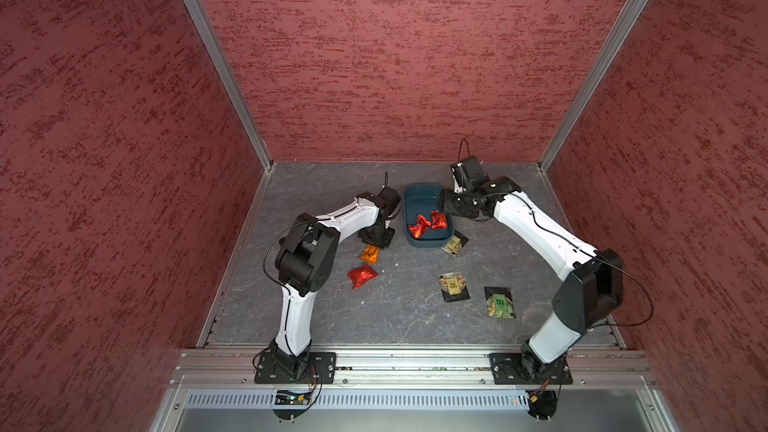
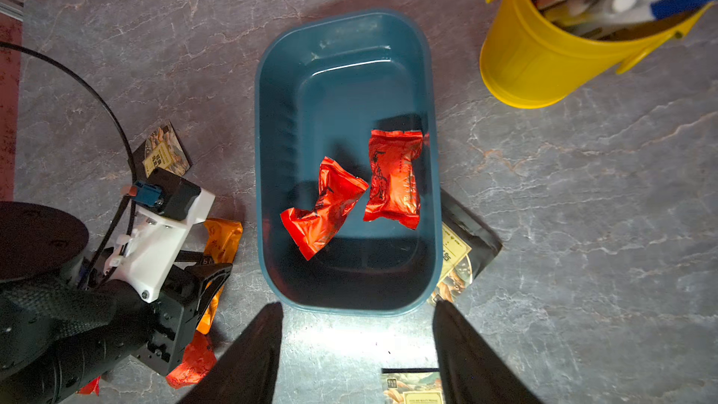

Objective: Put the tea bags into the storage box
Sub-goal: Pick up the tea bag from the center of the board, then place the tea bag in the storage box.

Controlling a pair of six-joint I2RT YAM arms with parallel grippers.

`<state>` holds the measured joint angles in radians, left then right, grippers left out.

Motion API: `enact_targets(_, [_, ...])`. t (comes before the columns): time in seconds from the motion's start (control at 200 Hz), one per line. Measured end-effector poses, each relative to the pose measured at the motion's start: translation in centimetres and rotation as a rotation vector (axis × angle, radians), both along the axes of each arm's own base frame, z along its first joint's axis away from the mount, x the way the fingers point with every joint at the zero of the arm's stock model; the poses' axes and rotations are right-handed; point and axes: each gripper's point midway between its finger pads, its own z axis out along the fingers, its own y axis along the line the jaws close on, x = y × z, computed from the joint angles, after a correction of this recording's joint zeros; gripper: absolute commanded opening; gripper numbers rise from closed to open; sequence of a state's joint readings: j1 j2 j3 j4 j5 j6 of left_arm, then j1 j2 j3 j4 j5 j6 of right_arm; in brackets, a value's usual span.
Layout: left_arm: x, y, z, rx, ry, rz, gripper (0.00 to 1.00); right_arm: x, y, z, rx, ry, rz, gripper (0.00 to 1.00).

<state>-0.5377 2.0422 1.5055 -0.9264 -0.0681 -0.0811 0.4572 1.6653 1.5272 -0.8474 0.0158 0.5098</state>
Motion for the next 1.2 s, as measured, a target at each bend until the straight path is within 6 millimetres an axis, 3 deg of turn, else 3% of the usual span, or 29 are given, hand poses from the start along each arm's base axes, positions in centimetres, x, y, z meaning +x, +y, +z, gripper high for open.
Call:
enact_targets(0.235, [-0.1,0.4,1.1,0.002,0.004,0.008,0.28,-1.9,-0.6,-0.9,0.039,0.021,-0.035,0.66])
enact_targets(0.501, [1.8,-0.6,7.5,-0.053,-0.084,0.028,0.28,-2.6,-0.8,-0.4,0.082,-0.003,-0.062,0.67])
enact_targets(0.661, [3.8,-2.9,12.4,-0.142,-0.156,0.028,0.29,-3.9,-1.3,-1.9,0.093,0.024,-0.086,0.68])
enact_targets(0.797, [5.9,-7.4,15.3,-0.223,-0.219,-0.018,0.29,-5.7,-2.2,-3.0,0.108,0.044,-0.118,0.69])
enact_targets(0.877, [6.5,-9.9,14.7,-0.249,-0.214,-0.043,0.29,-7.0,-2.8,-3.3,0.124,0.048,-0.136,0.69])
enact_targets(0.987, [6.8,-12.6,12.2,-0.265,-0.172,-0.060,0.29,-8.4,-3.3,-3.3,0.140,0.045,-0.150,0.69])
enact_targets(1.117, [7.2,-13.4,9.3,-0.264,-0.128,-0.044,0.29,-9.8,-4.1,-3.5,0.151,0.042,-0.163,0.69])
enact_targets(1.202, [7.6,-13.7,8.6,-0.275,-0.127,-0.034,0.29,-10.8,-4.5,-3.7,0.156,0.044,-0.171,0.69])
